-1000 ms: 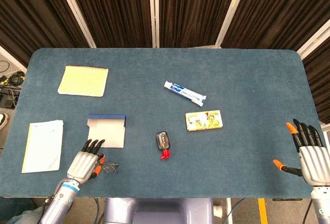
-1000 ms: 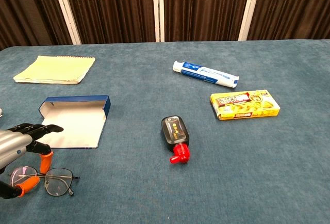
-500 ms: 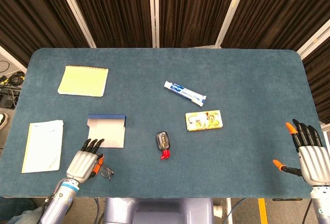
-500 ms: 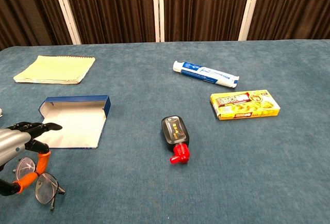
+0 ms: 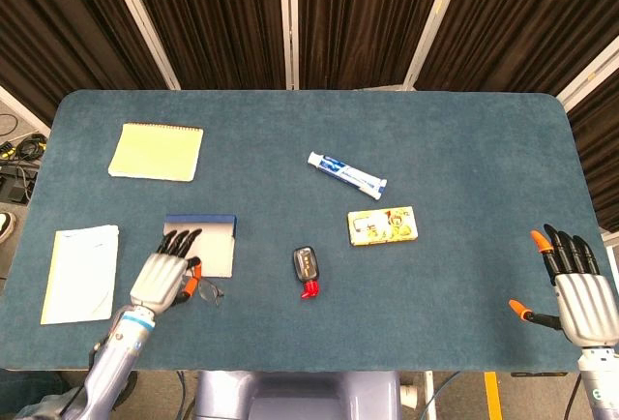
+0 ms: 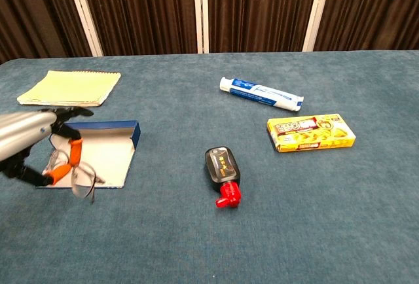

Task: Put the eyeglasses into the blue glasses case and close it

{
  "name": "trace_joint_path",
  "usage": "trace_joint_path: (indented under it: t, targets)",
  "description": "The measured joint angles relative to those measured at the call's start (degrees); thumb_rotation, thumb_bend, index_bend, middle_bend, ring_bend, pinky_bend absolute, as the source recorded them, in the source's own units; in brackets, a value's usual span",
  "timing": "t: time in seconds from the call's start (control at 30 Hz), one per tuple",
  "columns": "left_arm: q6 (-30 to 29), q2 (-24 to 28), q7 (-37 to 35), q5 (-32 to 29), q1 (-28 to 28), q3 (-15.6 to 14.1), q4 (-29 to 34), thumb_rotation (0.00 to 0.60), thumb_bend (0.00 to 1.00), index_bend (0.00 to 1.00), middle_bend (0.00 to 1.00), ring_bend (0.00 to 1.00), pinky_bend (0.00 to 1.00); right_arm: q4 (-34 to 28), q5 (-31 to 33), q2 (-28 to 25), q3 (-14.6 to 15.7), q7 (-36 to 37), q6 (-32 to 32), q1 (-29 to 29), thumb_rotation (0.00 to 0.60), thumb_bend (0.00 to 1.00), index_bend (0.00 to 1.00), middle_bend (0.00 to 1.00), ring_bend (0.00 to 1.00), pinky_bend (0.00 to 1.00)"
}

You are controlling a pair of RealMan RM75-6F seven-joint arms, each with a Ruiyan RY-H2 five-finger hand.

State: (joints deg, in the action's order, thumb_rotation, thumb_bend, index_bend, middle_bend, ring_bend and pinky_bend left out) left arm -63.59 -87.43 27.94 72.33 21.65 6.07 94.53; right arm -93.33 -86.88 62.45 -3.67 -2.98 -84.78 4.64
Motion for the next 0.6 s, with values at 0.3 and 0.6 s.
trace_joint_path:
  t: [0.3,0.6]
  targets:
    - [5.76,-2.89,-3.06,-5.41,5.86,4.54,-7.22,0.6,0.55,0.61,0.0,0.0,0.0,0.34,1.14,0.4,-0.42,-0.21,0.89,0.45,0.6,0.0,0.0,0.0,0.0,0.0]
    - [6.99,-5.0,-3.82,-8.5,8.55,5.66,-11.87,0.6,0.55,0.62,0.0,0.0,0.0,0.39,1.7,0.48,-0.57,-0.23,1.27,0.63,0.6,0.0,0.0,0.0,0.0,0.0]
